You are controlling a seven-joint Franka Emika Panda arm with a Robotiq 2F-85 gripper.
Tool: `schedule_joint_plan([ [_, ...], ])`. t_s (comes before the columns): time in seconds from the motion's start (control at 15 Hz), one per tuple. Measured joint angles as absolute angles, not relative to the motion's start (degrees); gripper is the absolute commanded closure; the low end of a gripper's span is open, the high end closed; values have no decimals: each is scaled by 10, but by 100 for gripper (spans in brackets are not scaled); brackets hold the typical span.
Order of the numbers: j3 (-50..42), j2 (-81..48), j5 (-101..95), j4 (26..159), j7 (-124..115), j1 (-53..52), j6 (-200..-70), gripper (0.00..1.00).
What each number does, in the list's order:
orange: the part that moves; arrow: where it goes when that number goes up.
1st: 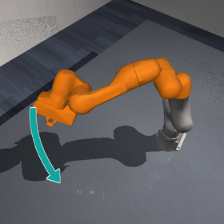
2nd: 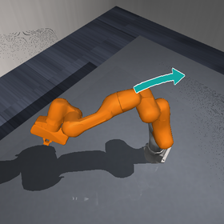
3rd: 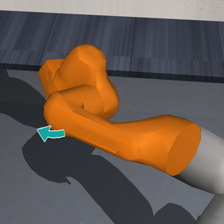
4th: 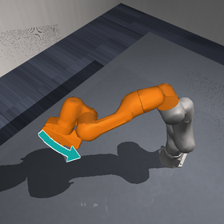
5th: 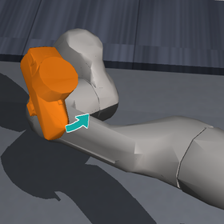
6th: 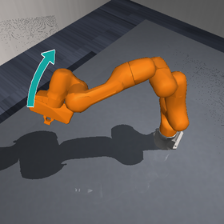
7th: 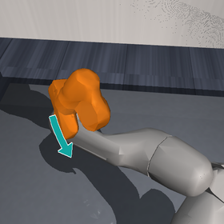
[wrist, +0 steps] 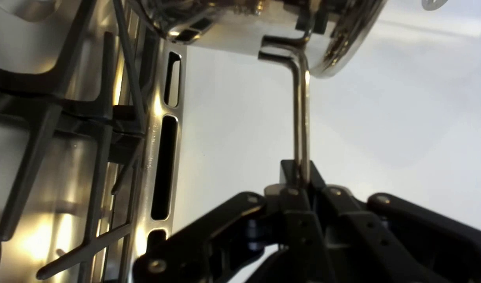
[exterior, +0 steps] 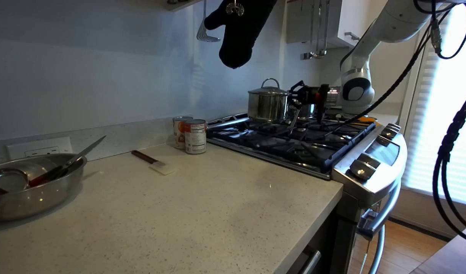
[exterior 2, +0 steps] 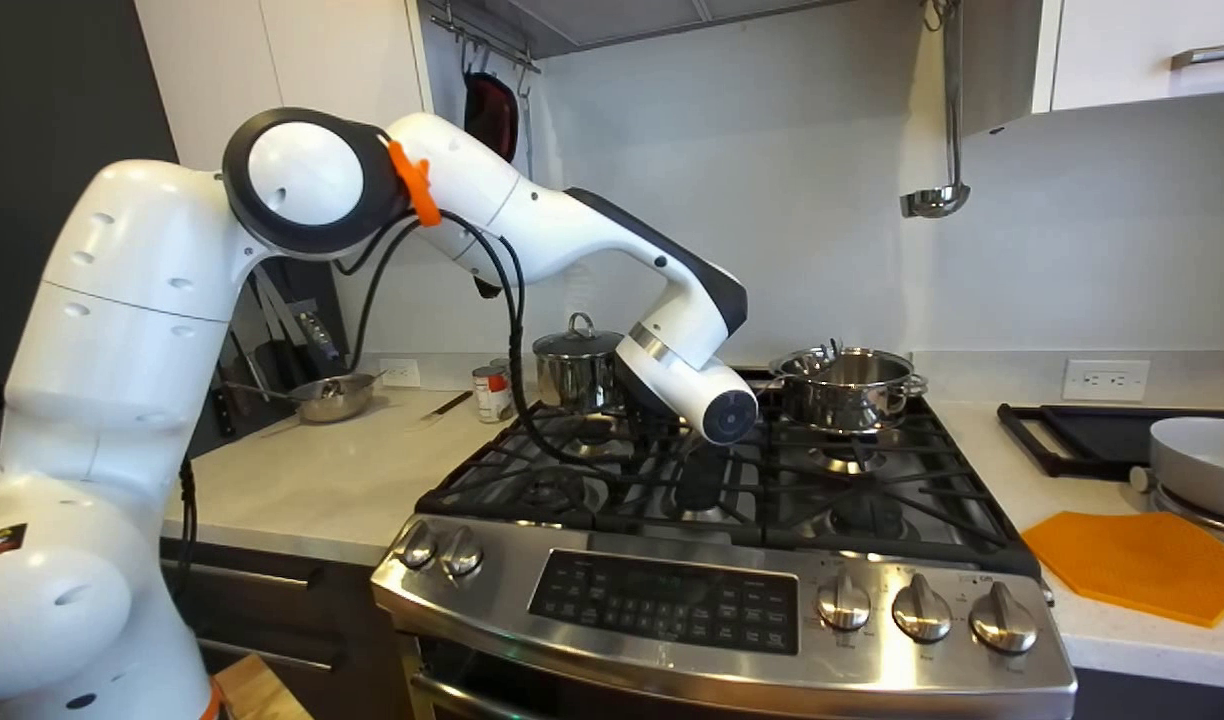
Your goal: Pick up the silver pot and place it on the top left cooker on the hob of the stove
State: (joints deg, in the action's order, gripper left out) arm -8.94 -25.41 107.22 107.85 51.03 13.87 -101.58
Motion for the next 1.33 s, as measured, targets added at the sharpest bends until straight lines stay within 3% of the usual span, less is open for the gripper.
schedule_joint_plan([
  [1.33, -94, -274, 1076, 1080, 552, 132, -1045, 99],
])
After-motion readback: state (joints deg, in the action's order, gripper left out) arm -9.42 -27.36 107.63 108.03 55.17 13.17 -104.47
